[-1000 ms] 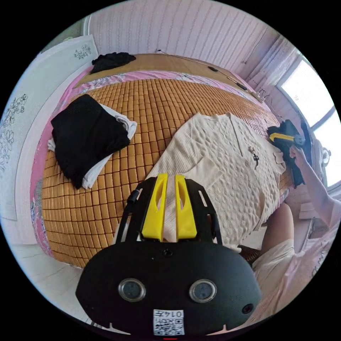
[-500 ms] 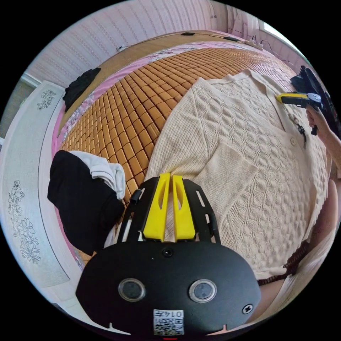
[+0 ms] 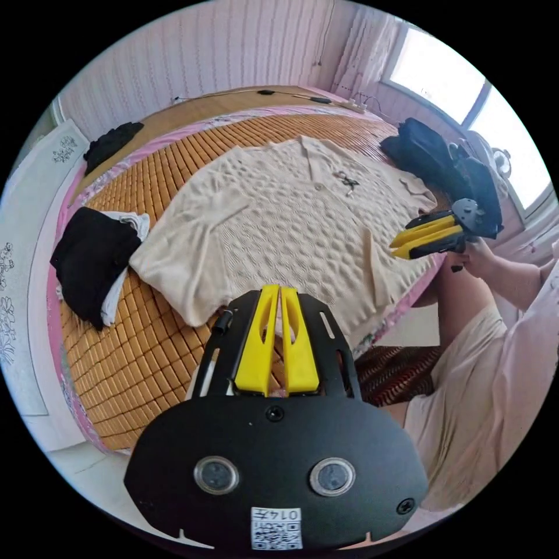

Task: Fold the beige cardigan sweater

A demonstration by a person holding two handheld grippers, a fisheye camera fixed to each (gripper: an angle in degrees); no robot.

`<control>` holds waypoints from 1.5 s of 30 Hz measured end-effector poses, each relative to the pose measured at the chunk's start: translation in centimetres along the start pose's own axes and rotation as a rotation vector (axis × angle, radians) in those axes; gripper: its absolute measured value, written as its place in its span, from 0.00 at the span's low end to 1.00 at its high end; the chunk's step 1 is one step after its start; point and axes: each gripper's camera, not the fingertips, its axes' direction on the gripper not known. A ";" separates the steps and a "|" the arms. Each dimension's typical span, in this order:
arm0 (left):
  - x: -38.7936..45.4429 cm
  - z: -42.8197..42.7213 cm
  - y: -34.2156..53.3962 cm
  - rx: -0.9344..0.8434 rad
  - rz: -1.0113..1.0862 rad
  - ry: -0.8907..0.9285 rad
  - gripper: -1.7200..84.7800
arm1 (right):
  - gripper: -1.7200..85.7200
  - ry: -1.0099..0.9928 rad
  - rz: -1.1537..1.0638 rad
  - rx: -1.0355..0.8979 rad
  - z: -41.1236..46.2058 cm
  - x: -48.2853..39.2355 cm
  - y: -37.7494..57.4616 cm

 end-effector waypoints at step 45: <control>-5.3 -4.9 6.4 0.235 -0.120 -0.099 0.04 | 0.06 0.273 0.037 0.026 -3.0 -0.4 -8.6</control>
